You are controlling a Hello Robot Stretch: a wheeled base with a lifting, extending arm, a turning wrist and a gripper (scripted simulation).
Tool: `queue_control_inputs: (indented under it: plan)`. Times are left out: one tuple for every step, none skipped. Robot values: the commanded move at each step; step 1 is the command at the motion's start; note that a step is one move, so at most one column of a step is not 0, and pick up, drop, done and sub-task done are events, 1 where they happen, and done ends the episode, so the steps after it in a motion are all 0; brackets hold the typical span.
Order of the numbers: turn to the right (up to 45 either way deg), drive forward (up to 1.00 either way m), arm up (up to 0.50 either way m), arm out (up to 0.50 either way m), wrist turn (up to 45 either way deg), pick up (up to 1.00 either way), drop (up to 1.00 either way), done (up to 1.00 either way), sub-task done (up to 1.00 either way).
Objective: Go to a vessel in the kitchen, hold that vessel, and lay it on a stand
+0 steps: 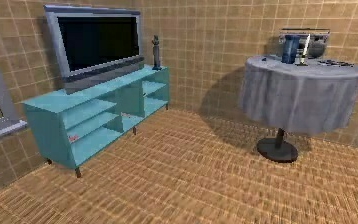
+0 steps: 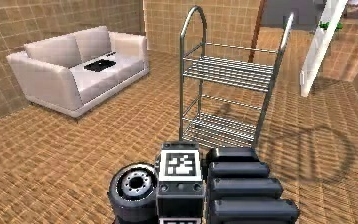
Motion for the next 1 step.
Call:
queue_control_inputs:
  plan:
    - [0.0,1.0,0.0,0.0,0.0,0.0,0.0,0.0,0.0]
